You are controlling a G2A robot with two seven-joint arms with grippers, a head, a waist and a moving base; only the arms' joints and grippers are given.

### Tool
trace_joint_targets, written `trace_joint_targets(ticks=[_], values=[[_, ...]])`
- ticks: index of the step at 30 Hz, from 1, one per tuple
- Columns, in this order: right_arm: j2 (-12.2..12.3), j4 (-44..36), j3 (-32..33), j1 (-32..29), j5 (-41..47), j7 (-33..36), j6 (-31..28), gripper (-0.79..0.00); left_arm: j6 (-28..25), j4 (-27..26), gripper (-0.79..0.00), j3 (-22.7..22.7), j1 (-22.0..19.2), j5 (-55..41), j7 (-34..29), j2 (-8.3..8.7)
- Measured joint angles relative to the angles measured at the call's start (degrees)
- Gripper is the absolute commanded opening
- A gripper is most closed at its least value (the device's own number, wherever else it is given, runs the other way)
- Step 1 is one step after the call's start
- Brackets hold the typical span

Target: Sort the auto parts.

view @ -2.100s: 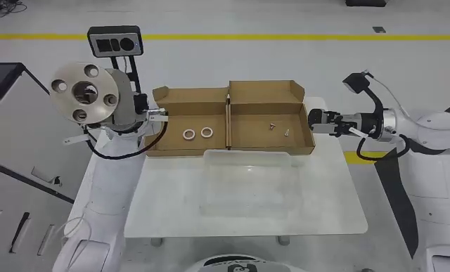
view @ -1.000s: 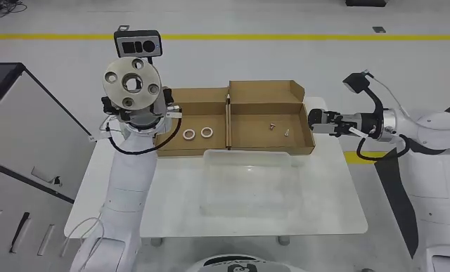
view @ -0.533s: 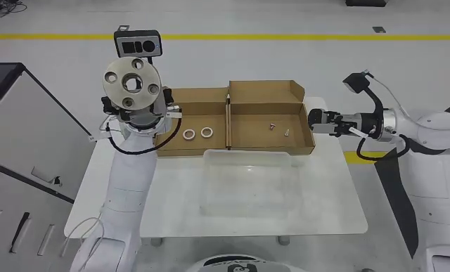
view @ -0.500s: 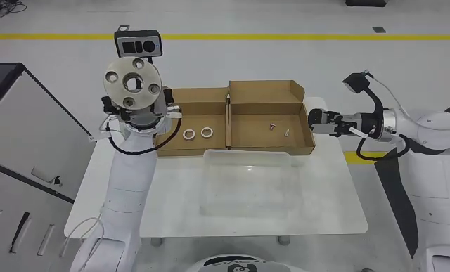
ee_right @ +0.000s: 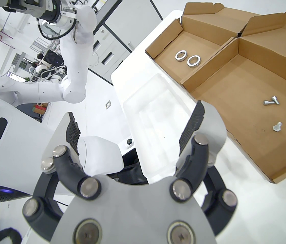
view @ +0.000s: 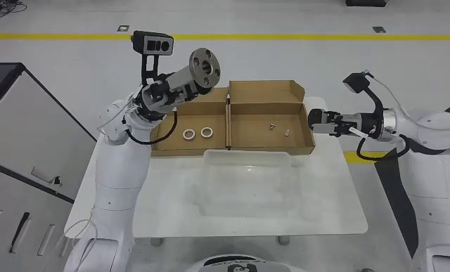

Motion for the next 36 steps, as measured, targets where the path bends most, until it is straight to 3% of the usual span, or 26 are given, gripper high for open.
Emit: trace_joint_targets(ticks=[21, 30, 36], values=[[0.0, 0.0, 0.0, 0.0, 0.0, 0.0, 0.0, 0.000, 2.1, 2.7, -0.785, -4.8, -0.3, 40.2, 4.4, 4.11], [0.0, 0.0, 0.0, 0.0, 0.0, 0.0, 0.0, 0.000, 4.6, 2.8, -0.785, -4.3, -0.2, 51.3, 7.4, 5.38], [0.0, 0.0, 0.0, 0.0, 0.0, 0.0, 0.0, 0.000, 4.7, 2.7, -0.785, -4.2, -0.2, 51.7, 7.4, 5.42]])
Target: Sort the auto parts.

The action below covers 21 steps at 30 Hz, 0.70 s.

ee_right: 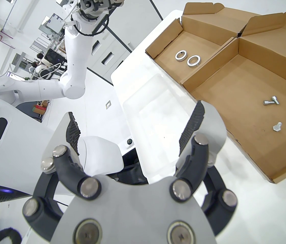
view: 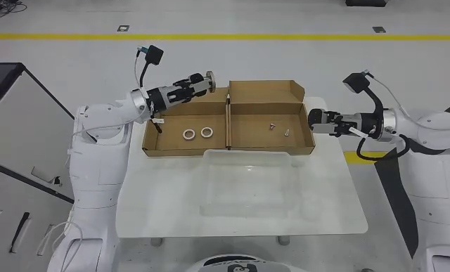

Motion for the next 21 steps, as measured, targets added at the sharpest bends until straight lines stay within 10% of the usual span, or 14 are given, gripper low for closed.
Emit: trace_joint_targets(ticks=[21], values=[[0.0, 0.0, 0.0, 0.0, 0.0, 0.0, 0.0, 0.000, 18.7, 7.0, -0.785, 9.5, -5.8, 47.2, 5.4, 1.48]])
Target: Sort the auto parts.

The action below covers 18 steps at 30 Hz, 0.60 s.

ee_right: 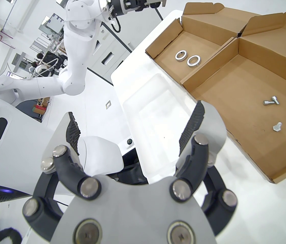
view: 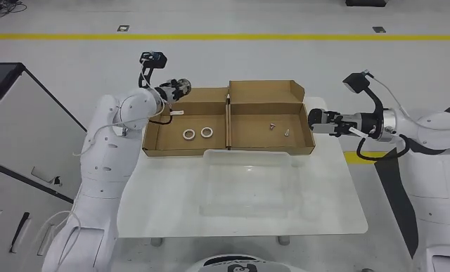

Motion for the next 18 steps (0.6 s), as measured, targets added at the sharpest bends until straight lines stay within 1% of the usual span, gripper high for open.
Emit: trace_joint_targets(ticks=[2, 6, 13, 15, 18], values=[[0.0, 0.0, 0.0, 0.0, 0.0, 0.0, 0.0, 0.000, 1.3, 1.8, -0.785, 0.6, -1.0, 2.1, -1.0, 0.03], [0.0, 0.0, 0.0, 0.0, 0.0, 0.0, 0.0, 0.000, 4.3, 7.2, -0.785, 1.8, -3.7, 6.8, -2.7, 0.08], [0.0, 0.0, 0.0, 0.0, 0.0, 0.0, 0.0, 0.000, 5.7, 16.6, -0.785, 4.7, -7.5, 11.7, -8.0, -0.12], [0.0, 0.0, 0.0, 0.0, 0.0, 0.0, 0.0, 0.000, 5.3, 18.3, -0.785, 5.6, -8.2, 12.0, -9.1, -0.29], [0.0, 0.0, 0.0, 0.0, 0.0, 0.0, 0.0, 0.000, 5.0, 18.2, -0.785, 5.9, -8.4, 12.1, -8.4, -0.33]])
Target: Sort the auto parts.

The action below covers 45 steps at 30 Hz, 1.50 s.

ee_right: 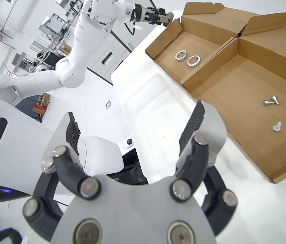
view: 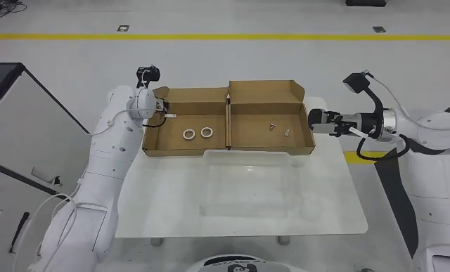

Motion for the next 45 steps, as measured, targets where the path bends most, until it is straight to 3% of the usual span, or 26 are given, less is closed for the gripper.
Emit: trace_joint_targets(ticks=[8, 19, 43, 45], values=[[0.0, 0.0, 0.0, 0.0, 0.0, 0.0, 0.0, 0.000, -1.9, 0.7, -0.785, 0.7, 0.6, -0.9, -0.3, -0.07], [0.0, 0.0, 0.0, 0.0, 0.0, 0.0, 0.0, 0.000, -2.8, 9.0, -0.785, 5.4, -2.7, 0.5, -4.7, -1.19], [0.0, 0.0, 0.0, 0.0, 0.0, 0.0, 0.0, 0.000, -5.4, 27.1, -0.785, 12.4, -9.5, -2.3, -0.8, -4.82], [0.0, 0.0, 0.0, 0.0, 0.0, 0.0, 0.0, 0.000, -5.8, 28.4, -0.619, 12.8, -10.0, -2.6, -0.5, -5.11]])
